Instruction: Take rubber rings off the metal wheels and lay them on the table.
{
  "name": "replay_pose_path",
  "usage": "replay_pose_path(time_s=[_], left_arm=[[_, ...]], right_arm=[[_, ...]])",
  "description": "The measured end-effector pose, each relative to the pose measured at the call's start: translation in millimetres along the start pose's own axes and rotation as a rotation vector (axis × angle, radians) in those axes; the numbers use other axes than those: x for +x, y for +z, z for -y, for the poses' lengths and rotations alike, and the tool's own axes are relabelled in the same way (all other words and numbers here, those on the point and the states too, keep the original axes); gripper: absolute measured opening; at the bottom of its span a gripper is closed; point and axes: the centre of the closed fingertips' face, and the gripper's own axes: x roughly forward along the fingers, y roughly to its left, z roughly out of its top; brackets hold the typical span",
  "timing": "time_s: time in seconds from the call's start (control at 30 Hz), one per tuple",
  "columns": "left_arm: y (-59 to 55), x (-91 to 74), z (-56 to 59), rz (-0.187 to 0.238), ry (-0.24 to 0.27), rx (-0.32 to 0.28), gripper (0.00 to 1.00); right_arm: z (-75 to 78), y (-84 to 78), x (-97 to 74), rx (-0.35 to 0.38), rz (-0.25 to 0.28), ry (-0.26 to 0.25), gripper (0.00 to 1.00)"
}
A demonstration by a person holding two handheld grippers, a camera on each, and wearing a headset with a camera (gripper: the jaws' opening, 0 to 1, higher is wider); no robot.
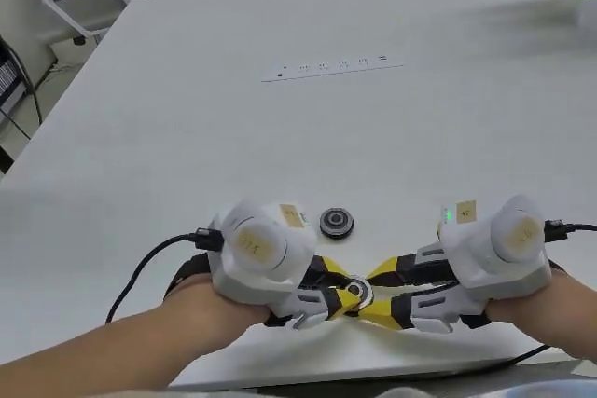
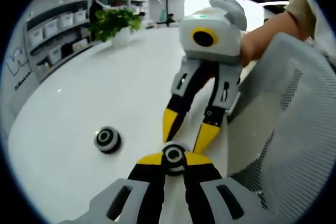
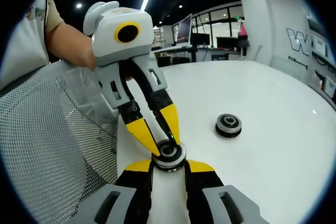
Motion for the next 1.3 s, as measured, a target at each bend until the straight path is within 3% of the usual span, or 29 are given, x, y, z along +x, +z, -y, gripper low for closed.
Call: replay_pose_path(time_s=[0.5,0.87,0.9,1.0,1.3], left_arm=[[-0.6,-0.3,0.4,0.001,0.006,-0.003,0.13],[-1.2,-0.4,0.6,0.004,0.008,-0.006,0.13],[-1.3,-0.4,0.6,0.005,0.007,-0.009,0.13],[-1.4,-0.5,0.4,0.006,0.007,-0.009,0.13],[-1.3,-0.5,0.8,0.007,0.007,-0.01,0.13]], right_arm=[[0.4,-5.8,-4.8,0.04,-0.008,0.011,0.08],[0.9,-9.6,-6.8,0.03,-0.012,0.002,0.0],[0.8,-9.6,-7.0,0.029,-0.012,0.004,0.01],[1.9,-8.8,-7.8,0.026,-0.01,-0.005,0.16],[-3.9,2.0,7.9,-0.017,-0.001,0.026,0.32]])
